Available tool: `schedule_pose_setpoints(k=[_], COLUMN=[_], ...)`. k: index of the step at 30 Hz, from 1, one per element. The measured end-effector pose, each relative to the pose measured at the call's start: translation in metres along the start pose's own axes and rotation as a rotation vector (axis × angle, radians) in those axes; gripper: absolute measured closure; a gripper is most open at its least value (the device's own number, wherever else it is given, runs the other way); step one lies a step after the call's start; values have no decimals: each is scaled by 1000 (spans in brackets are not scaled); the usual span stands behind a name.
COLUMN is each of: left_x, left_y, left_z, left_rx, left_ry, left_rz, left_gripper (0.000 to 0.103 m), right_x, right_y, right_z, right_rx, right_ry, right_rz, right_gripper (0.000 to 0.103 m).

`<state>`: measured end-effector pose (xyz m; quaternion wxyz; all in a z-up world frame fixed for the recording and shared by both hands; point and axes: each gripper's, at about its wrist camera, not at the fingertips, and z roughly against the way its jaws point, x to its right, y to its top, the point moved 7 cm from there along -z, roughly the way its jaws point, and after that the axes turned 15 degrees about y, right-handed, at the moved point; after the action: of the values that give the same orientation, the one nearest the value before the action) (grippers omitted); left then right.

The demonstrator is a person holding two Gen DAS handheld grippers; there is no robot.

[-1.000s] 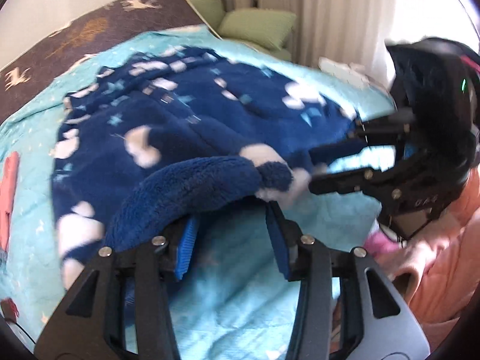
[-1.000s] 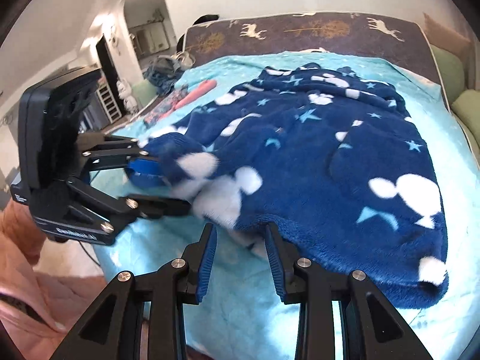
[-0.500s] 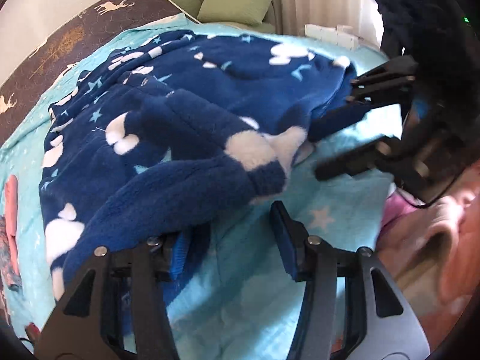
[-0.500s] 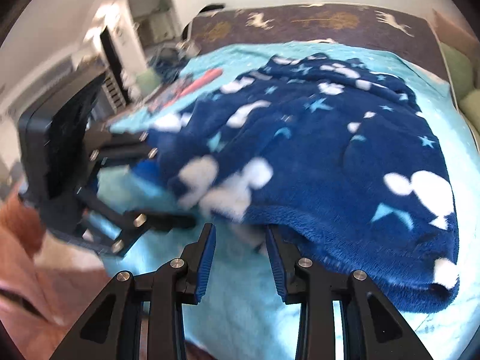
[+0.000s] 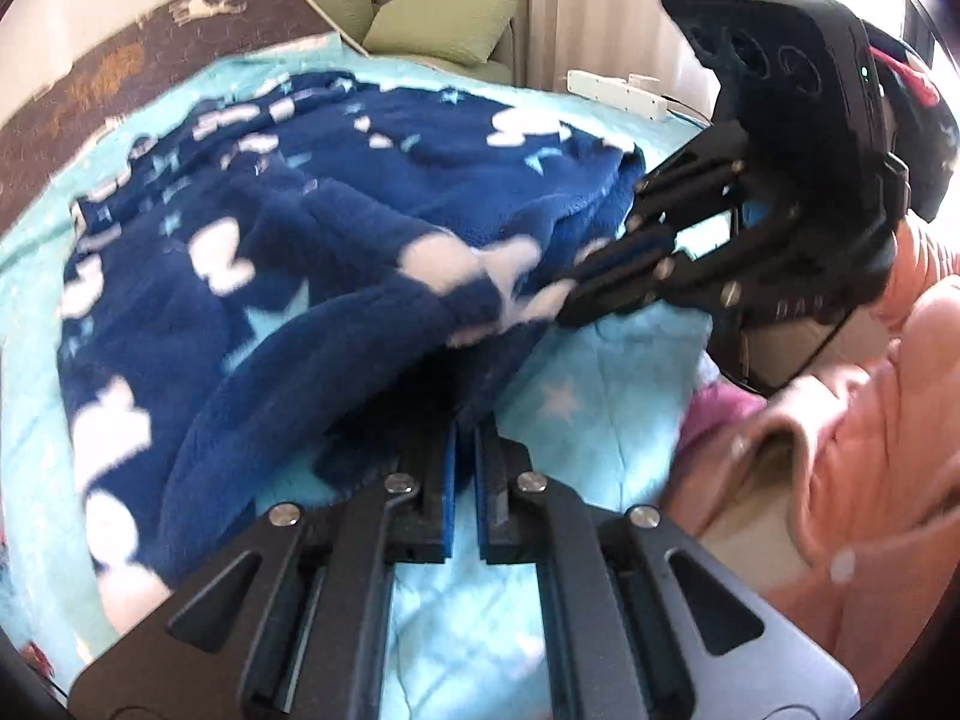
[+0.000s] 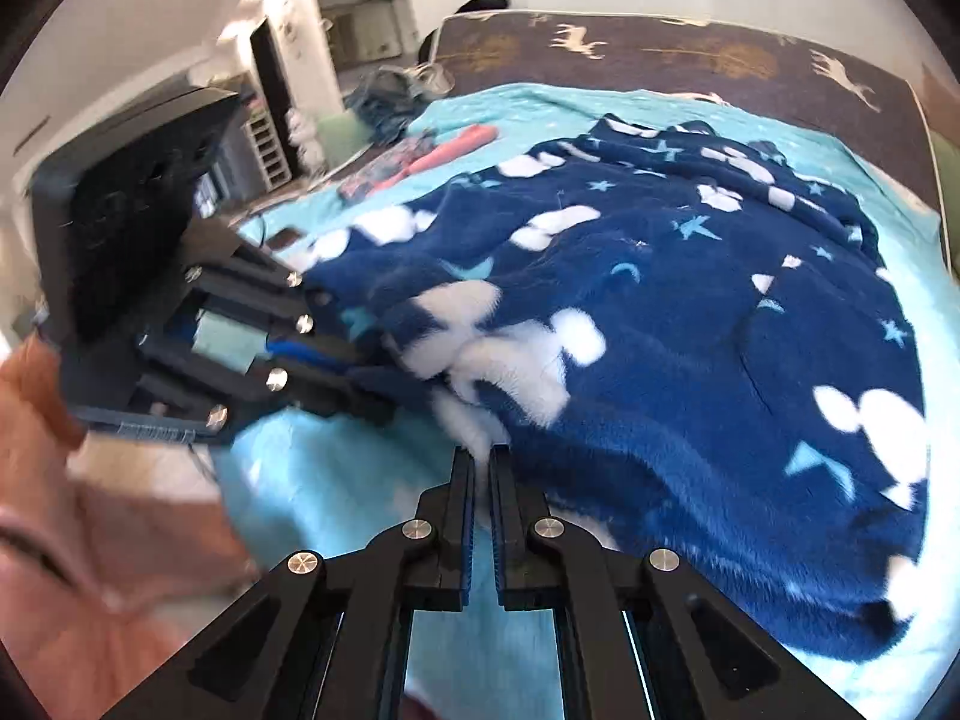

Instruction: Fold small clothes

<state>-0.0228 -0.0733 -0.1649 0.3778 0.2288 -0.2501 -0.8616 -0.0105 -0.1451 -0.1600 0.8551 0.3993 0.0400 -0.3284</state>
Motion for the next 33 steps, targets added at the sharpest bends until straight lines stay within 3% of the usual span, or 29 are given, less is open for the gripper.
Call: schedule_pose_setpoints(k=[5, 8, 11, 13, 15, 17, 19, 22, 24, 27, 29, 31, 33], left_x=[18, 21, 5, -10, -19, -13, -1, 16, 20, 13, 4, 1, 5], left_y=[-13, -6, 14, 29, 33, 32, 29, 27, 29, 32, 43, 58, 65], left_z=[3, 24, 41, 33, 16, -1, -10, -12, -18, -29, -14, 7, 16], left_rx=[-38, 24, 111, 132, 112, 76, 75, 108, 98, 34, 58, 136, 150], left_ry=[-5, -12, 10, 74, 117, 112, 112, 112, 117, 73, 8, 1, -21], left_rz=[-86, -113, -52, -1, 22, 4, -50, -129, -144, -82, 22, 43, 24], left_gripper=[97, 93, 78, 70, 64, 53, 34, 29, 29, 73, 79, 79, 78], right_x=[5, 3, 8, 17, 27, 34, 39, 38, 39, 41, 40, 39, 39], right_y=[-15, -4, 20, 33, 40, 36, 21, 6, 8, 6, 6, 6, 4], right_z=[3, 21, 43, 45, 31, 10, -10, -17, -10, -7, -8, -8, -9], right_rx=[-53, 10, 141, 193, 182, 125, 44, 41, 66, 67, 61, 65, 64], right_ry=[27, 34, 75, 45, 6, 28, 16, 16, 47, 54, 48, 54, 69], right_rz=[-46, -41, -81, -107, -130, -162, -188, -200, -220, -223, -216, -218, -226], right_gripper=[96, 94, 92, 92, 92, 92, 92, 92, 92, 90, 89, 87, 86])
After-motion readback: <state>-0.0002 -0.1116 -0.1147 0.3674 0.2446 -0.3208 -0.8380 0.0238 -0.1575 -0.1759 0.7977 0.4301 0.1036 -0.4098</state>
